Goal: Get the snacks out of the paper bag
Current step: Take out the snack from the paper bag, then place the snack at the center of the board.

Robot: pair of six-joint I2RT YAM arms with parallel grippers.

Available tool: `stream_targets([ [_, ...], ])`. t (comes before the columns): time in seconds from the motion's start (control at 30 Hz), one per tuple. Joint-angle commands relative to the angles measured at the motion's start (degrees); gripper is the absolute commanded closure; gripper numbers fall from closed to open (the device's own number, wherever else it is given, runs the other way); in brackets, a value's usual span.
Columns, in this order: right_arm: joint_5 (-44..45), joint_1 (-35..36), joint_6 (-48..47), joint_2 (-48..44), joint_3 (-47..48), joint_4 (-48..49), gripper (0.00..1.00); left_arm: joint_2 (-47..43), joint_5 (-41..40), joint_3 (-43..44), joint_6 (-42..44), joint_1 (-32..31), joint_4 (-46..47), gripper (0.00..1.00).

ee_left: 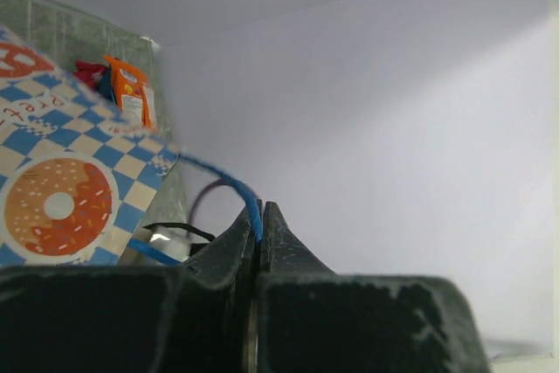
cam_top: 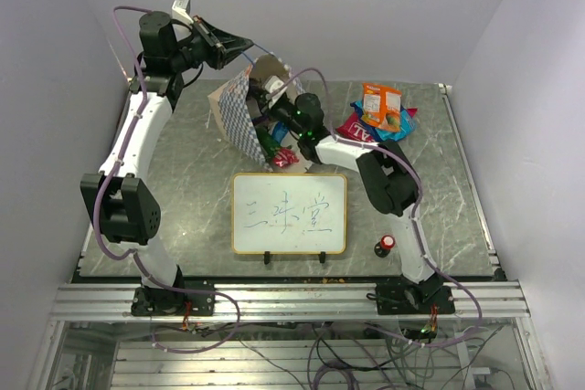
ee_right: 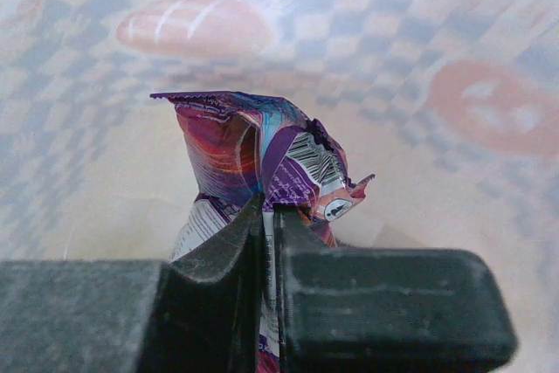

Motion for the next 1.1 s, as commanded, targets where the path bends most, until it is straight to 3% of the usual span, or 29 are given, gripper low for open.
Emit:
stream_targets([
  [0.0, 1.16, -0.14, 0.19, -6.12, 0.18, 1.66, 1.0, -0.55, -0.17, 0.29, 0.21, 0.79, 3.27, 0.93],
  [0.3, -0.25, -0.15, -0.89, -15.01, -6.6, -2.84, 1.0, 0.17, -0.65, 0.66, 0.68, 0.82, 2.21, 0.93],
  [0.57, -3.09, -0.19, -3.81, -31.68, -13.83, -20.78, 1.0, -0.72, -0.91, -2.55, 1.05, 0.79, 2.17, 0.93],
  [1.07, 11.38, -0.95, -9.33, -61.33, -25.19, -42.54, 1.0, -0.75, -2.45, -4.35, 3.09, 0.79, -2.13, 0.93],
])
